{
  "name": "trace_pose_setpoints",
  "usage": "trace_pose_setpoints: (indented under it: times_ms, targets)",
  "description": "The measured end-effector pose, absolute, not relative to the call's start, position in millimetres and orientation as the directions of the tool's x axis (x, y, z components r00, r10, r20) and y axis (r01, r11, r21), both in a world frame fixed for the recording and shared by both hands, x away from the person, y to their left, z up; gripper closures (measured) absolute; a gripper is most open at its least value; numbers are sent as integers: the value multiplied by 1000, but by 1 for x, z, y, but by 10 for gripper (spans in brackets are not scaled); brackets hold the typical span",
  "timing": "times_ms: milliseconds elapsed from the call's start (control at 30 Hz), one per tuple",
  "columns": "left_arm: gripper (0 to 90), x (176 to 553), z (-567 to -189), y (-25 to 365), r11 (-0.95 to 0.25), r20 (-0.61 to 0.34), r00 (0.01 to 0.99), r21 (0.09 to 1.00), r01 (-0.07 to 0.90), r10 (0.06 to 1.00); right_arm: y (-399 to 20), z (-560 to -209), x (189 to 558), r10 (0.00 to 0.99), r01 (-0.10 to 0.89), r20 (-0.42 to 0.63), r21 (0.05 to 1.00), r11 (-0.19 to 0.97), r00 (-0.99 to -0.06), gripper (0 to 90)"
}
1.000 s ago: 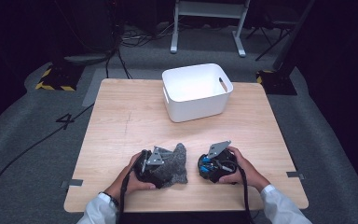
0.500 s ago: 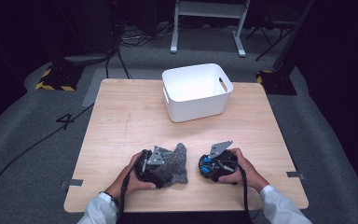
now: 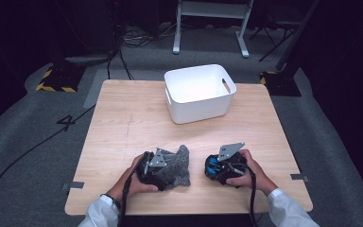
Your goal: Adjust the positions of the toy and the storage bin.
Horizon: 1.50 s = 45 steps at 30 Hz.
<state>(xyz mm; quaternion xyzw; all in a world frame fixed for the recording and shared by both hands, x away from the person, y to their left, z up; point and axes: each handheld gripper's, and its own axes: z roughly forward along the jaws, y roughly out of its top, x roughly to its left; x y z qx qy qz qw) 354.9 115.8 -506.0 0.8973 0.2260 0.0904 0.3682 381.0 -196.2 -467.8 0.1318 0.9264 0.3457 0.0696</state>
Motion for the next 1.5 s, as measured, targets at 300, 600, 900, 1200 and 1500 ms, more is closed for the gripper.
trace_pose_setpoints:
  times_ms: [300,600,900,1200,1500]
  targets:
    - [125,355,-506,116,-626,-5,882,702,339,472,-217,-445,378,317,180,-43,747,640,-947,254]
    - [124,355,-506,116,-625,-6,881,702,340,472,-227,-431,372,326,151,-60,798,584,-943,254]
    - [130,354,-500,112,-644,3,872,675,360,489,-226,-420,363,309,109,-76,835,539,-948,254]
    - [161,350,-480,100,-618,8,880,714,328,475,-229,-422,362,302,101,-78,839,534,-950,254]
    - [265,365,-490,84,-646,12,836,640,415,549,-230,-421,358,280,78,-82,852,517,-956,255]
